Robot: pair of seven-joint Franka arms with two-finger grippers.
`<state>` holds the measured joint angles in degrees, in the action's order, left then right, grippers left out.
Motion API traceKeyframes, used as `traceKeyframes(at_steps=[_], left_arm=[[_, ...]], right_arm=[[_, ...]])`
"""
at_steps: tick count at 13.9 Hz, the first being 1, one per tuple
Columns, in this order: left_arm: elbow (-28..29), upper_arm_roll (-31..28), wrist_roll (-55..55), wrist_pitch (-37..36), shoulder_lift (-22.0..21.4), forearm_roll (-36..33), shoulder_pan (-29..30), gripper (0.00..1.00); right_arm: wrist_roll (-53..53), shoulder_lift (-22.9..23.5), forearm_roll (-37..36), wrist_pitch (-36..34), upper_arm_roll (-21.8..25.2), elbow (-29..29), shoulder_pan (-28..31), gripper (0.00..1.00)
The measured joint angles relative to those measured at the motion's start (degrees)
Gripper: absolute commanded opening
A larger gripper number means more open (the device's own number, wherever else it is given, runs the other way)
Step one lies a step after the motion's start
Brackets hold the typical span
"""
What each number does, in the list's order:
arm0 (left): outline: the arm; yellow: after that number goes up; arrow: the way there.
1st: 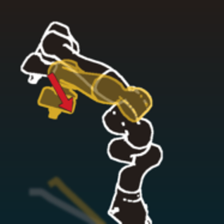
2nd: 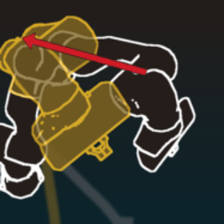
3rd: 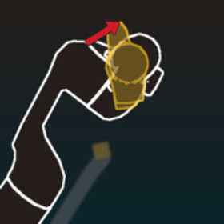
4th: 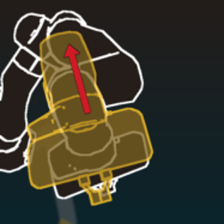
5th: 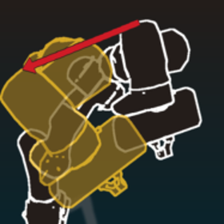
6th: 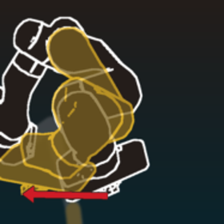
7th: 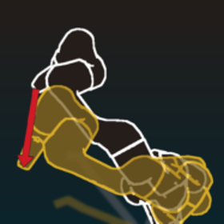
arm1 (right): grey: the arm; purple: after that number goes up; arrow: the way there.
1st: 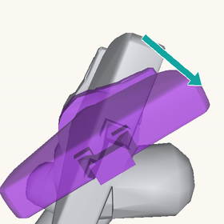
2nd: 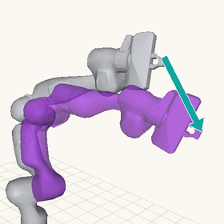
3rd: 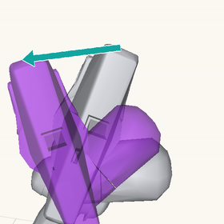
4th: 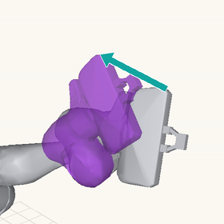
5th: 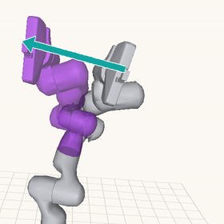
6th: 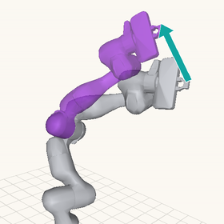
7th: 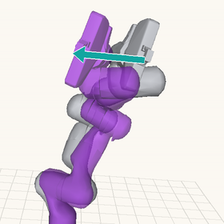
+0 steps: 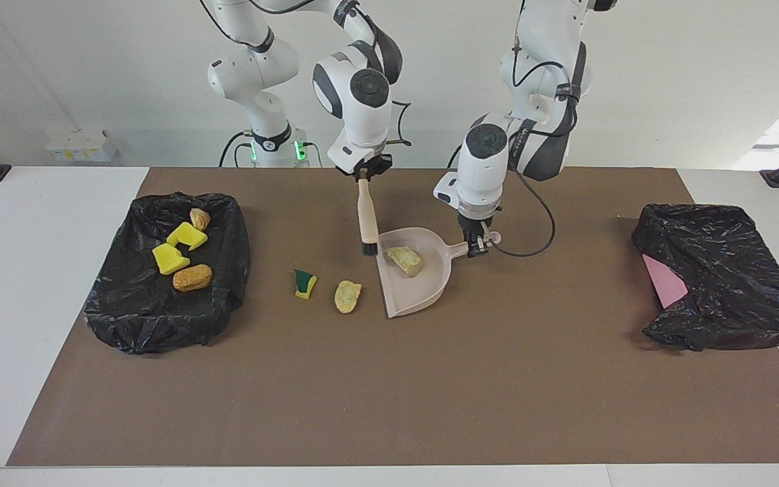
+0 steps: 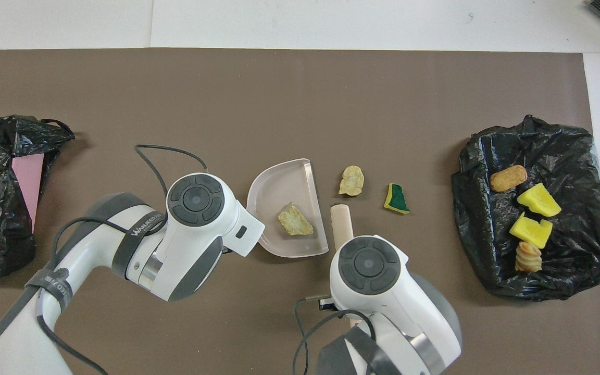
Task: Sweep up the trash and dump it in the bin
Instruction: 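Sweep the remaining scraps into the left gripper's dustpan with the right gripper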
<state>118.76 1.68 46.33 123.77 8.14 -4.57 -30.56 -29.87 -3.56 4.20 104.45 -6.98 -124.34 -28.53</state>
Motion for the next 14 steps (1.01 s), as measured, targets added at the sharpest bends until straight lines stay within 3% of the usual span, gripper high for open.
traceKeyframes(at_steps=[4, 7, 14], left_arm=[[-1.25, 0.19, -4.75, -2.29, -0.02, 0.0, -0.01, 0.0], [-2.3, 0.32, -6.9, -4.5, -0.02, 0.01, -0.12, 0.0], [-2.99, 1.07, -15.21, -8.65, -0.03, 0.11, -1.02, 0.0]], right_arm=[[8.77, 2.62, -9.85, 0.36, 0.27, 0.99, 10.28, 0.0], [10.17, 4.34, -14.33, 0.36, 0.32, 1.06, 14.37, 0.0], [10.17, 8.74, -14.16, 4.71, 0.29, 1.37, 18.7, 0.0]])
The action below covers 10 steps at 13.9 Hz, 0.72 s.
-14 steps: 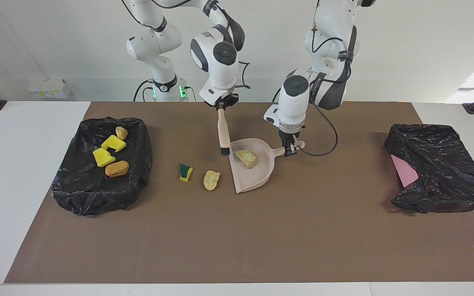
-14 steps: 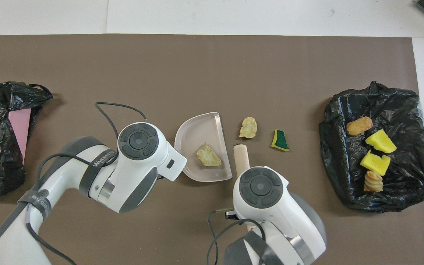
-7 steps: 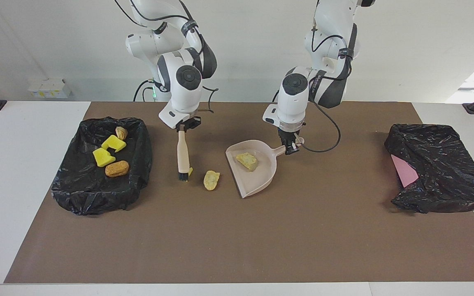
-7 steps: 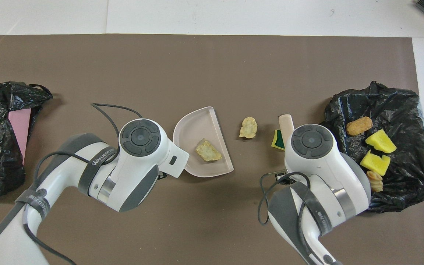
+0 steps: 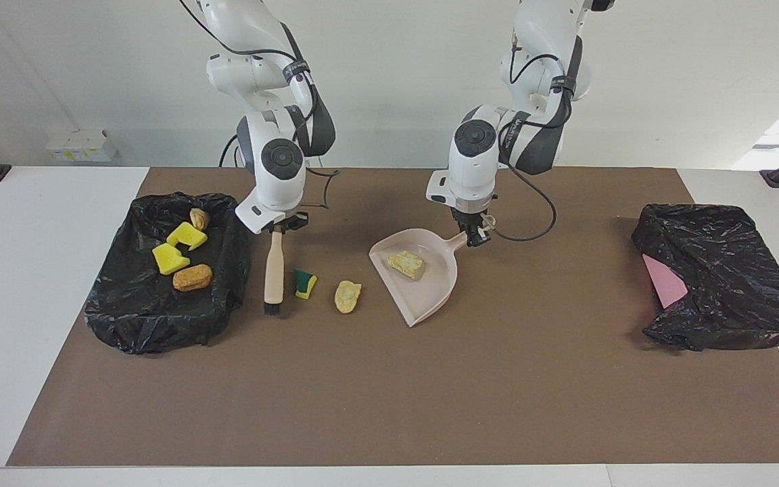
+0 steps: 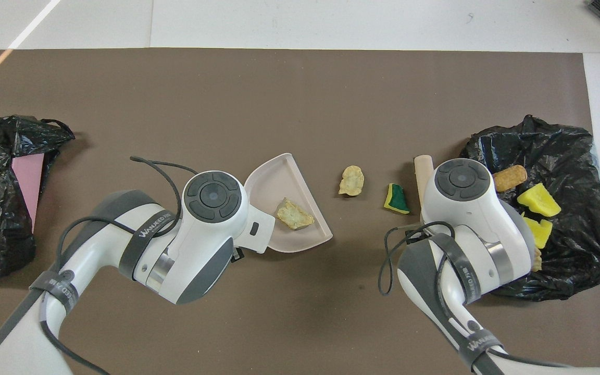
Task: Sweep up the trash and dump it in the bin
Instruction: 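Sweep the remaining scraps into the left gripper's dustpan with the right gripper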
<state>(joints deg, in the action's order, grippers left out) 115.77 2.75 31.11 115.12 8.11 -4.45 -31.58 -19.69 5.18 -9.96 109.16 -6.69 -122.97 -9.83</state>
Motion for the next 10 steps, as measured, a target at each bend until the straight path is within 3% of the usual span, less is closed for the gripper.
traceKeyframes(at_steps=[4, 10], left_arm=[[0.0, 0.0, -0.19, -0.03, 0.0, 0.0, -0.24, 0.0], [0.39, -0.02, 6.77, 0.45, 0.0, -0.02, -0.31, 0.0]], right_arm=[[0.37, 2.75, 5.69, 0.45, -0.8, 0.71, -1.7, 0.0], [3.3, 3.15, 14.25, 1.83, -1.08, 2.04, -11.28, 0.0]])
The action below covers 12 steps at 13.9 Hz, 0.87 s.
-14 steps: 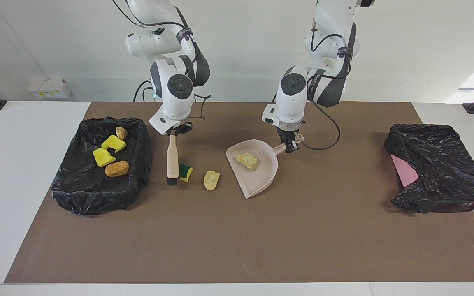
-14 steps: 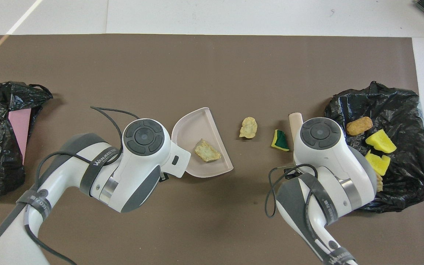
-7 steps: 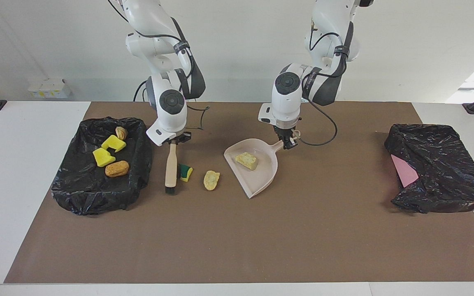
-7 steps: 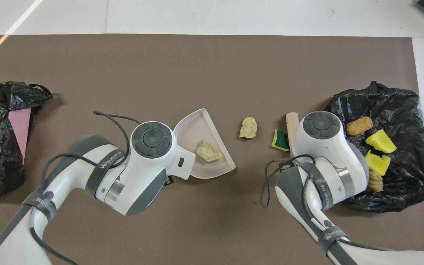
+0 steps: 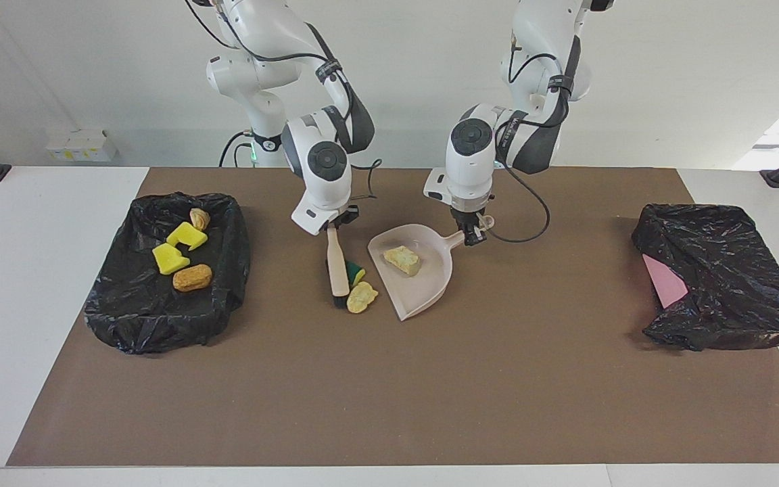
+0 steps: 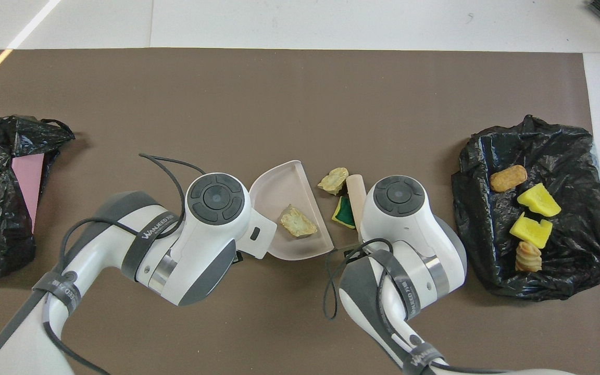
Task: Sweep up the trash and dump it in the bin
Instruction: 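Sweep the remaining scraps into the left gripper's dustpan with the right gripper, then carry the loaded dustpan to the black bag nearest the left arm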
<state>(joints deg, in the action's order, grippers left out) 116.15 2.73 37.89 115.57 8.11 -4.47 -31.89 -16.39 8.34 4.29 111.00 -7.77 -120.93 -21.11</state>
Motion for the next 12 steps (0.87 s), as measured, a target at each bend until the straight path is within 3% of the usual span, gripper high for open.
traceKeyframes(at_steps=[6, 9, 12], left_arm=[[1.96, -0.3, 2.57, 5.48, 0.66, -0.01, 0.03, 0.0], [1.94, -0.52, 5.21, 7.08, 1.14, 0.01, 0.81, 0.0], [1.25, -0.78, 15.16, 7.42, 1.61, 1.9, 5.39, 0.0]], right_arm=[[0.01, -0.3, 2.49, -0.68, -0.14, 3.26, -6.97, 0.0], [0.01, -3.17, 2.49, -6.64, -0.04, 4.44, -7.02, 0.0], [-2.59, -7.95, 3.02, -12.92, -0.01, 4.47, -7.02, 0.0]])
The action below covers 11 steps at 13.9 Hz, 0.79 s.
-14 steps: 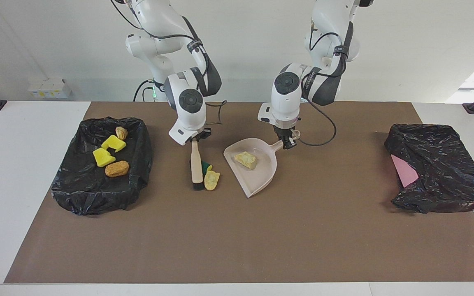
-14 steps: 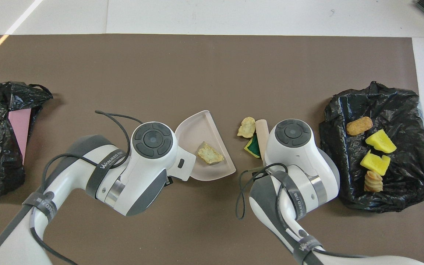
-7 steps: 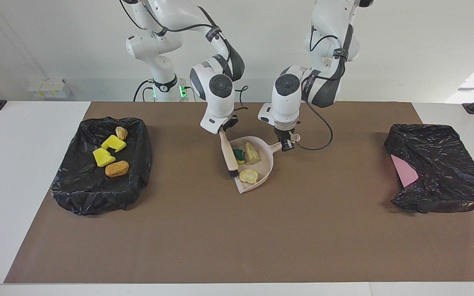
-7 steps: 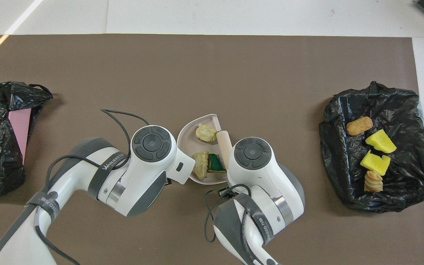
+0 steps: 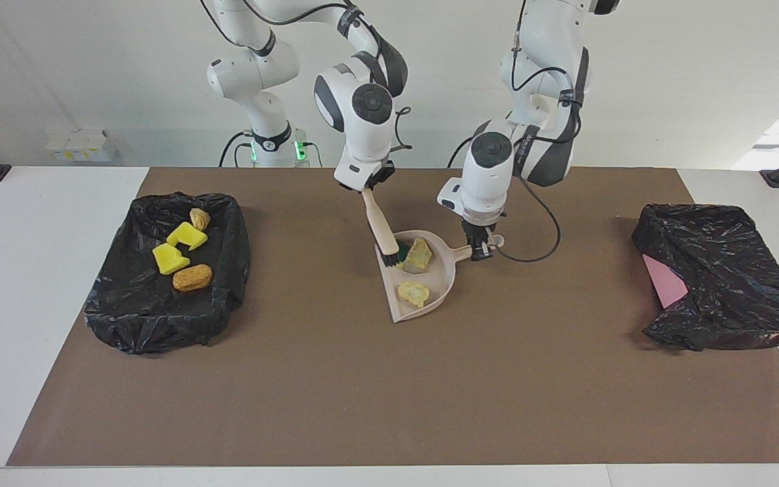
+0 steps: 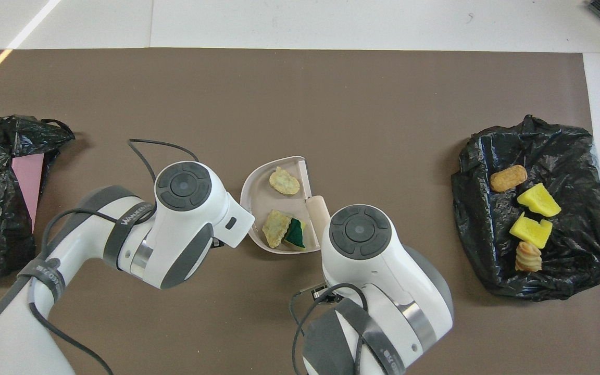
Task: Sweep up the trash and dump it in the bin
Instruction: 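Carry the loaded dustpan to the black bag nearest the left arm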
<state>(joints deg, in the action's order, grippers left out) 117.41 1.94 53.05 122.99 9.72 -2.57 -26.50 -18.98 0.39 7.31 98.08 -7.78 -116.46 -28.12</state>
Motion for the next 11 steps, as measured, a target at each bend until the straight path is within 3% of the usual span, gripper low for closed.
traceKeyframes(at_steps=[5, 11], left_arm=[[-4.48, -0.23, 6.44, -3.18, 0.05, 2.05, 7.06, 0.0], [-13.52, -0.62, 13.86, -12.79, -0.59, 3.77, 13.77, 0.0]], right_arm=[[-10.61, -3.96, 3.5, 0.36, -0.39, -4.67, -4.08, 0.0], [-30.92, -5.53, 5.0, 13.9, -0.83, -12.99, -18.44, 0.0]])
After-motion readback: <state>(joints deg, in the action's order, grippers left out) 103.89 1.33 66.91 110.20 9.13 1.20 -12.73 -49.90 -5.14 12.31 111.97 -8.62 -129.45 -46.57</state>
